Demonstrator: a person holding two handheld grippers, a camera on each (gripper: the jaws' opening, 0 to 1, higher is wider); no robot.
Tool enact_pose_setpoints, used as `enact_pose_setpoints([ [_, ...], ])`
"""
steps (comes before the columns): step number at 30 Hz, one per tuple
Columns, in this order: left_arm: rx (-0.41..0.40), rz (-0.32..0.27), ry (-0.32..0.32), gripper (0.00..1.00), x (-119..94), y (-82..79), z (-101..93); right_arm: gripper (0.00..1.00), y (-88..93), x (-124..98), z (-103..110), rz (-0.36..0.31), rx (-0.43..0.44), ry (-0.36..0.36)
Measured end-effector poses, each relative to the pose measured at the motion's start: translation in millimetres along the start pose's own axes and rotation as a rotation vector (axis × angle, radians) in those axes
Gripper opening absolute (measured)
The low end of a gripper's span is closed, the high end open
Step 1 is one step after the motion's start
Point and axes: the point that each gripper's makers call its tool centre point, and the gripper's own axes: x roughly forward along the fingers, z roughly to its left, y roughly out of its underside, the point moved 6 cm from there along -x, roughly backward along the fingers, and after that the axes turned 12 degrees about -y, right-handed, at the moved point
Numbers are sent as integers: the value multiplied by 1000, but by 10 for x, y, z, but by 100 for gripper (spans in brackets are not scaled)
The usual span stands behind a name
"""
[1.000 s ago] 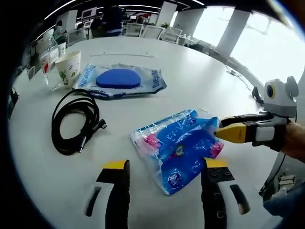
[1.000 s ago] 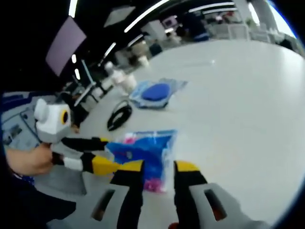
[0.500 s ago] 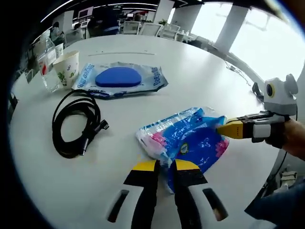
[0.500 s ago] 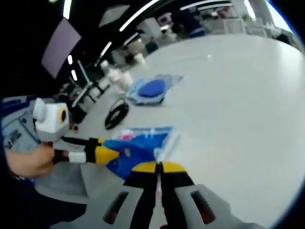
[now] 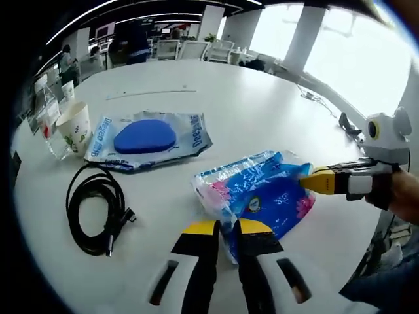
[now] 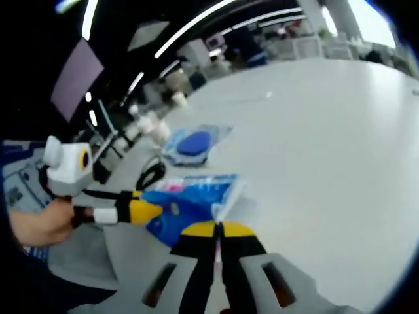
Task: Arrange the tabletop items into an orderly group along one side of the table until the central work area is clear of visible clutter.
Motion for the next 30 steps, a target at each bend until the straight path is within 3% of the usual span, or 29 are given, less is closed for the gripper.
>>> enact_pose_setpoints([
  [13, 39, -28, 37, 6, 239, -380, -168, 0, -182, -146, -223, -87, 28, 72],
  [30, 7, -106, 67, 6, 492, -817, -366, 0, -407, -252, -522, -155, 47, 139],
])
